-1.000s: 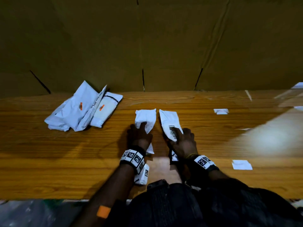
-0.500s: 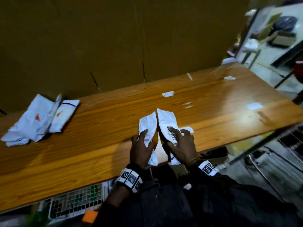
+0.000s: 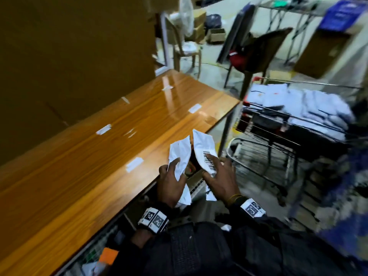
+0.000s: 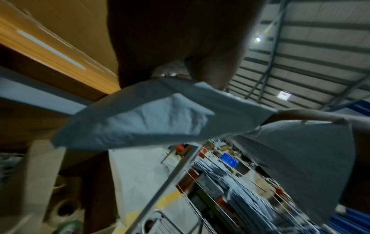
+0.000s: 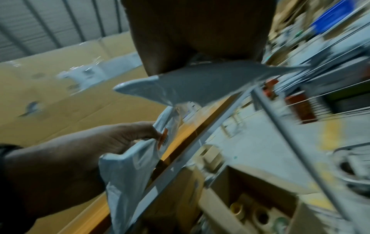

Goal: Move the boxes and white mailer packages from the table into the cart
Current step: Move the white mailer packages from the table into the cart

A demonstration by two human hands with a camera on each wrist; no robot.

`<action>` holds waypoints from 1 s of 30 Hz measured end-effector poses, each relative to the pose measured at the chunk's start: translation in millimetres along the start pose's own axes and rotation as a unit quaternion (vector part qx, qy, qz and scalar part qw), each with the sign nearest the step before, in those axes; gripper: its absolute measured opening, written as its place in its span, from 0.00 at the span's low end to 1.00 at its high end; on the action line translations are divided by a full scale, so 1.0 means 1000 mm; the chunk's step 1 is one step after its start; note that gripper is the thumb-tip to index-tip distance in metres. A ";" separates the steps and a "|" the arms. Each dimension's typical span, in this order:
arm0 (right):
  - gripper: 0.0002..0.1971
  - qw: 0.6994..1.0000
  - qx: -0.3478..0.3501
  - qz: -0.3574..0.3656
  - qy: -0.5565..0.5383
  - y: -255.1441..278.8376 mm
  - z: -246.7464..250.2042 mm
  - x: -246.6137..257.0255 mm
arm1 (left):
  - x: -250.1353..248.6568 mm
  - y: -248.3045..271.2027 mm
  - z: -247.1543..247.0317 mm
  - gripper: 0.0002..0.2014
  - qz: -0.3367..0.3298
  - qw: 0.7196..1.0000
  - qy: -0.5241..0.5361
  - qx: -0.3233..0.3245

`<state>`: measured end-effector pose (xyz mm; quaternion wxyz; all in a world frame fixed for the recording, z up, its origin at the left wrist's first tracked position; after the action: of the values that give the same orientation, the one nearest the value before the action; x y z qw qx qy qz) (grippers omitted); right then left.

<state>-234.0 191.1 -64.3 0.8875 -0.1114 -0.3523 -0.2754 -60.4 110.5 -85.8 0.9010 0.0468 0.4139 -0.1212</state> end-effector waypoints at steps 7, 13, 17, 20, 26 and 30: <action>0.40 0.990 -0.086 -0.109 -0.011 -0.007 0.057 -0.070 | -0.073 -0.022 -0.079 0.27 -0.080 0.991 0.011 0.102; 0.33 0.979 -0.123 -0.163 -0.002 -0.049 0.093 -0.114 | -0.117 -0.064 -0.141 0.30 -0.125 0.980 0.021 0.152; 0.34 0.973 -0.140 -0.185 -0.003 -0.097 0.114 -0.135 | -0.148 -0.107 -0.178 0.29 -0.134 0.973 0.050 0.182; 0.35 0.970 -0.158 -0.187 0.003 -0.135 0.125 -0.145 | -0.166 -0.142 -0.199 0.29 -0.144 0.971 0.048 0.187; 0.39 0.957 -0.186 -0.216 0.053 -0.184 0.144 -0.154 | -0.188 -0.194 -0.234 0.29 -0.158 0.964 0.053 0.209; 0.37 0.951 -0.189 -0.242 0.043 -0.206 0.150 -0.172 | -0.199 -0.219 -0.260 0.29 -0.164 0.958 0.043 0.230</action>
<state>-538.8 150.4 -72.7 0.7710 -0.1763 -0.2723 -0.5480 -433.2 -17.1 -101.5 0.8149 0.1893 0.4150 -0.3575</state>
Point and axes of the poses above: each hand's wrist, its own y-axis away from the middle knuckle, its own z-axis out of the back of the hand, x = y × z, the point moved 5 cm from there along -y, towards the middle knuckle, and after that the axes turned 5 degrees about -x, right-handed, at the moved point
